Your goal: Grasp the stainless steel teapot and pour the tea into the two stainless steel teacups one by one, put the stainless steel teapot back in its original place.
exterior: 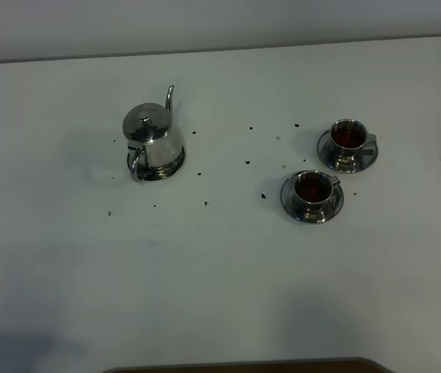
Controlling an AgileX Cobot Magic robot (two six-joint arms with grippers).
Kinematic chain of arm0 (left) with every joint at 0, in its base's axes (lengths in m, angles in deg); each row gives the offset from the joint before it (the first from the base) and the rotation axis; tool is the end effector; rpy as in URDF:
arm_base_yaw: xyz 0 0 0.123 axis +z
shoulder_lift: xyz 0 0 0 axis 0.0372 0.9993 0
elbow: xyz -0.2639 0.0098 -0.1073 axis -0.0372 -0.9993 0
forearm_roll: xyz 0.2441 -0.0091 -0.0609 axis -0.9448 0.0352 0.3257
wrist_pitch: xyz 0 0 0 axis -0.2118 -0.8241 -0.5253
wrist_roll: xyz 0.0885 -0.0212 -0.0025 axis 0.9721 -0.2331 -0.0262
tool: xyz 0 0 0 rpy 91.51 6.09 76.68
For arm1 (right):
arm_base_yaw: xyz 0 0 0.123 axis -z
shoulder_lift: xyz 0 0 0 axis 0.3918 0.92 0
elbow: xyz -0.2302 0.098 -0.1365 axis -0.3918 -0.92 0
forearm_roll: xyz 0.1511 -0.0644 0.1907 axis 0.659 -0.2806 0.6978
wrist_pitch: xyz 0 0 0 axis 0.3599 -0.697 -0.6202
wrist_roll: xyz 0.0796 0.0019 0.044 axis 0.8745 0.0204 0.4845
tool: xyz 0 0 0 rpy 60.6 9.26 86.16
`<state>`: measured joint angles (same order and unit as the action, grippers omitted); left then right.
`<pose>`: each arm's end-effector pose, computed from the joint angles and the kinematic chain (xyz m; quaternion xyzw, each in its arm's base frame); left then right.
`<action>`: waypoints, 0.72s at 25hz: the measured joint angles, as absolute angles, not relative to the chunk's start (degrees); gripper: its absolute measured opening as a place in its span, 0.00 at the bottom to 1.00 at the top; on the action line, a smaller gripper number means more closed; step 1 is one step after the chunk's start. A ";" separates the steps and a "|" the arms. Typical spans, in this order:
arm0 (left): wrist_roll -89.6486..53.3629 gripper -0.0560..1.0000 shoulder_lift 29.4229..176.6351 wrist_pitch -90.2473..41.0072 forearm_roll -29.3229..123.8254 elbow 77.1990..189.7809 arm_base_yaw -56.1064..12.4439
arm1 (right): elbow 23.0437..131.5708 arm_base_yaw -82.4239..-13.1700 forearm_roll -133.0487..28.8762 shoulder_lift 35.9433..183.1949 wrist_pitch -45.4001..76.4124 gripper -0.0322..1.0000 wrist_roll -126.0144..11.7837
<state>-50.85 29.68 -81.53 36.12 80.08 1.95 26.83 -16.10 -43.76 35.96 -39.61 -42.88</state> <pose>-0.0007 -0.0034 0.2652 0.0120 0.8631 -0.0155 0.5046 -0.0099 0.0242 0.2799 -0.0240 0.8535 0.0713 0.5157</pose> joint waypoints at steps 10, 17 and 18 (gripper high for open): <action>-50.85 0.51 29.68 -81.53 36.12 80.08 1.95 | 26.83 -16.10 -43.76 35.96 -39.61 0.44 -42.88; -50.90 0.51 29.68 -81.53 36.12 80.08 1.95 | 26.83 -16.10 -43.76 35.96 -39.61 0.44 -42.88; -50.90 0.51 29.68 -81.53 36.12 80.08 1.95 | 26.83 -16.10 -43.76 35.96 -39.61 0.44 -42.88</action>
<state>-50.90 29.68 -81.53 36.12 80.08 1.95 26.83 -16.10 -43.76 35.96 -39.61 -42.88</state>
